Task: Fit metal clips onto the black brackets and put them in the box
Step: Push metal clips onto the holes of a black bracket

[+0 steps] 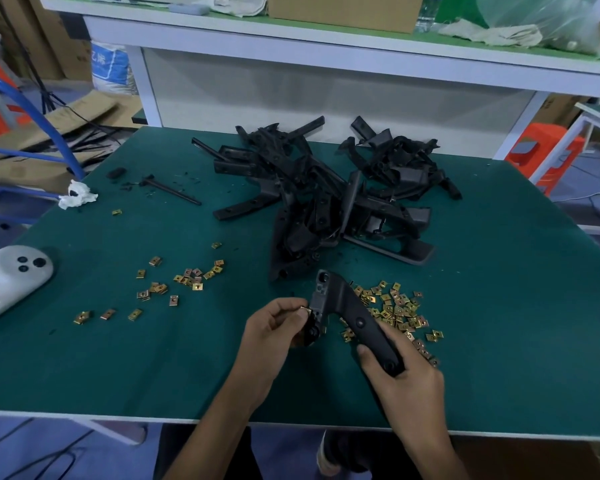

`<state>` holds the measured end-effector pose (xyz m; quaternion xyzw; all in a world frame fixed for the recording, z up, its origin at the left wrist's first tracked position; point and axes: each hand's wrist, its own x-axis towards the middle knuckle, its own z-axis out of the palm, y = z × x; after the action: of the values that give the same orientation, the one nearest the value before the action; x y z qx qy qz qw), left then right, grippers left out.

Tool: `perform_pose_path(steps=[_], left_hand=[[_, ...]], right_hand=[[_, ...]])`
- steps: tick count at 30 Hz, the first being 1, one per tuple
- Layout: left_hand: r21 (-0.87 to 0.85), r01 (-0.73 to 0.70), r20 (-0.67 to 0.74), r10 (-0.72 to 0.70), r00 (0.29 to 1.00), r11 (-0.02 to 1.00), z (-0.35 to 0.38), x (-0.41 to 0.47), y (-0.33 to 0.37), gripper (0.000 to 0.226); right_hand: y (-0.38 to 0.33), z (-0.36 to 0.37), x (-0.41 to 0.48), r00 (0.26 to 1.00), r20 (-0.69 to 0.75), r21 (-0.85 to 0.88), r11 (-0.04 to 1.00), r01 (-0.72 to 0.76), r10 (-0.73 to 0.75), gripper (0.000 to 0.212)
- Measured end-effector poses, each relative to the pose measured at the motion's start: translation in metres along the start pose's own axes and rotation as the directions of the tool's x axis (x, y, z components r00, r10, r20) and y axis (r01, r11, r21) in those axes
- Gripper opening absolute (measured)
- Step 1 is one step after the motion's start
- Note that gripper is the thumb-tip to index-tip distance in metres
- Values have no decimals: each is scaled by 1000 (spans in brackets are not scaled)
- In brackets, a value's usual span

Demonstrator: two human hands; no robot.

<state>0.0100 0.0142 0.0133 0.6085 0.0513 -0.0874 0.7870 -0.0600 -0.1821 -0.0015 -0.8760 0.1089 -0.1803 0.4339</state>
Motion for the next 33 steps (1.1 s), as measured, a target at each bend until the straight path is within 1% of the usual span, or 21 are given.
perform_pose_path(steps=[2,7,12,18,21,24,28,33], left_hand=[[-43,12,-5,-12,1000,999,-1,0,1,9],[-114,20,5,-20,1000,993,-1,-2,5,7],[-90,14,69,-8,998,996,-2,-4,7,10],[-148,52,92,-39,995,988,-5,-3,10,8],[-91,49,112,-39,993,995,-5,-3,12,9],[-77,56,130,-46,990,995,-6,-3,14,7],[-43,71,171,-62,983,997,-10,-1,15,9],[21,95,236,-97,967,995,-15,3,16,13]], right_hand=[[0,0,0,1000,0,-7,1000,0,0,42],[-2,0,0,1000,4,2,1000,-6,6,40],[-1,-1,0,1000,17,-11,1000,7,-6,41],[-3,-1,1,998,52,-71,997,42,-38,44],[-2,-1,1,998,49,-109,993,42,-37,45],[-3,-1,1,997,39,-140,988,65,-60,47],[-6,-1,0,995,29,-211,972,99,-95,49],[-7,-2,2,993,57,-251,962,113,-101,48]])
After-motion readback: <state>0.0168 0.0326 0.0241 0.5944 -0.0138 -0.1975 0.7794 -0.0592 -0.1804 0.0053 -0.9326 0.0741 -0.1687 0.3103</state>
